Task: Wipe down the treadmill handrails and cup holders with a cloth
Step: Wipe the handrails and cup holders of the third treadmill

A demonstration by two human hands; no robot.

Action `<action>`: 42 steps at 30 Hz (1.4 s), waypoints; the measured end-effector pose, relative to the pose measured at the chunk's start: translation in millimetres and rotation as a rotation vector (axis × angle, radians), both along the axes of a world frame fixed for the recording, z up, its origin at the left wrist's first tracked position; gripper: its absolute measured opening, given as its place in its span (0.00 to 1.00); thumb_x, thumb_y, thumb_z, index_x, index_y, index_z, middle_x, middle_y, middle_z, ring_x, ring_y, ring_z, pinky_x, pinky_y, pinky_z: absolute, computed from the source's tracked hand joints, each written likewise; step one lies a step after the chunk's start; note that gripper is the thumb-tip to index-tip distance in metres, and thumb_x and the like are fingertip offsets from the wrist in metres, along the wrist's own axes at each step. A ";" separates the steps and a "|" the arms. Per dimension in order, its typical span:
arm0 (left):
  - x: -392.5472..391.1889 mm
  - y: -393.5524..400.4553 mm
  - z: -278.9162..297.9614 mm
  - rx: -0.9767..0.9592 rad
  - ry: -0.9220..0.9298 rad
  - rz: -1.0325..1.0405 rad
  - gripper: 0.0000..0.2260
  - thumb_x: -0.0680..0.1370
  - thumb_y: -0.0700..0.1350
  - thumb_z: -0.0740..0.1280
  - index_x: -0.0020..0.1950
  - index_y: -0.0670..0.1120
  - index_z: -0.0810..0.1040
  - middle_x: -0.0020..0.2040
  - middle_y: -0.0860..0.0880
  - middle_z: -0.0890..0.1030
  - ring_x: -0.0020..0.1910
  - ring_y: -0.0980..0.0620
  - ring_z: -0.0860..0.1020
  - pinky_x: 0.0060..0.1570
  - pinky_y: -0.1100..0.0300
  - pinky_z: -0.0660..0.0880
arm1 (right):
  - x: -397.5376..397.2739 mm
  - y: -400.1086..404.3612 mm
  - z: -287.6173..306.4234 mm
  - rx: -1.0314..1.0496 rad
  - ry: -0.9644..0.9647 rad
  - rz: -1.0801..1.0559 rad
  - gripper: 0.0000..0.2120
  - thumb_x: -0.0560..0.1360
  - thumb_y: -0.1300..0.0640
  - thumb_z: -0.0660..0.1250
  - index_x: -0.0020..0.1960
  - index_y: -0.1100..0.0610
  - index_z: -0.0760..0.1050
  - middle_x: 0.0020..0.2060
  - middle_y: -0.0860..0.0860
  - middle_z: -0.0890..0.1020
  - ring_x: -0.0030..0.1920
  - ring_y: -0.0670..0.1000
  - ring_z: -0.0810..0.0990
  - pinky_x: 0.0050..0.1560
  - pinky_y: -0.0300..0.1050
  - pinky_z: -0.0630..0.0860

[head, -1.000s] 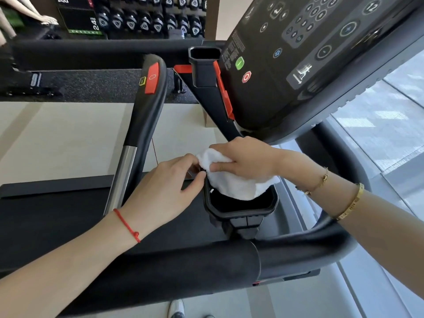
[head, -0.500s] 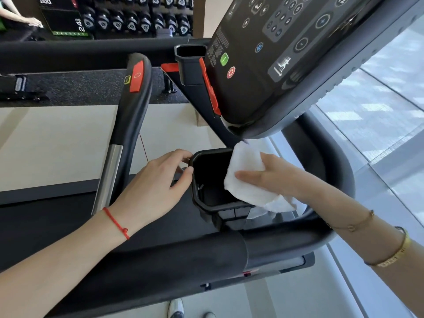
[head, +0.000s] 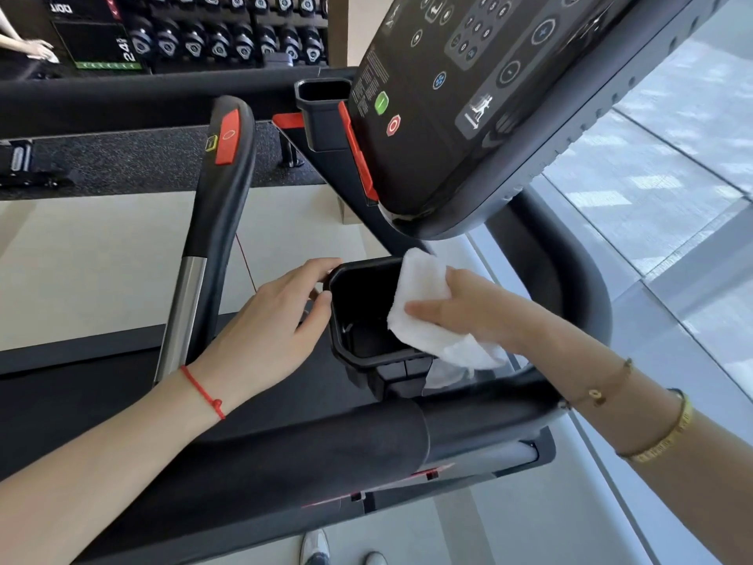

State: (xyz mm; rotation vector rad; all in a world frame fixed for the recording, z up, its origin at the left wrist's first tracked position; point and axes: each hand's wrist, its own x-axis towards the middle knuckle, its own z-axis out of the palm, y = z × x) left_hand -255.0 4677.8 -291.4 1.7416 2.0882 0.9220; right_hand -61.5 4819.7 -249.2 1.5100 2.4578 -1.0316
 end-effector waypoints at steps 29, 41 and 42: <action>2.9 2.3 3.0 0.051 -0.007 0.030 0.19 0.81 0.49 0.58 0.72 0.54 0.70 0.55 0.56 0.79 0.47 0.64 0.77 0.47 0.62 0.74 | 22.9 -39.7 -5.9 0.256 0.226 -0.129 0.14 0.76 0.44 0.65 0.42 0.53 0.69 0.33 0.45 0.74 0.33 0.40 0.72 0.26 0.31 0.67; 0.2 1.7 2.8 0.056 -0.056 0.007 0.19 0.81 0.47 0.58 0.71 0.58 0.70 0.58 0.60 0.77 0.52 0.68 0.75 0.44 0.78 0.70 | 7.3 -63.6 11.3 0.456 0.322 0.369 0.14 0.80 0.42 0.58 0.42 0.51 0.69 0.24 0.44 0.69 0.27 0.43 0.71 0.33 0.32 0.68; 0.3 1.5 3.1 0.052 -0.066 -0.002 0.19 0.81 0.47 0.58 0.72 0.58 0.69 0.59 0.60 0.76 0.52 0.68 0.75 0.45 0.79 0.69 | 1.4 -59.2 11.8 0.437 0.257 0.436 0.17 0.80 0.41 0.57 0.46 0.54 0.72 0.27 0.43 0.70 0.28 0.42 0.70 0.35 0.32 0.68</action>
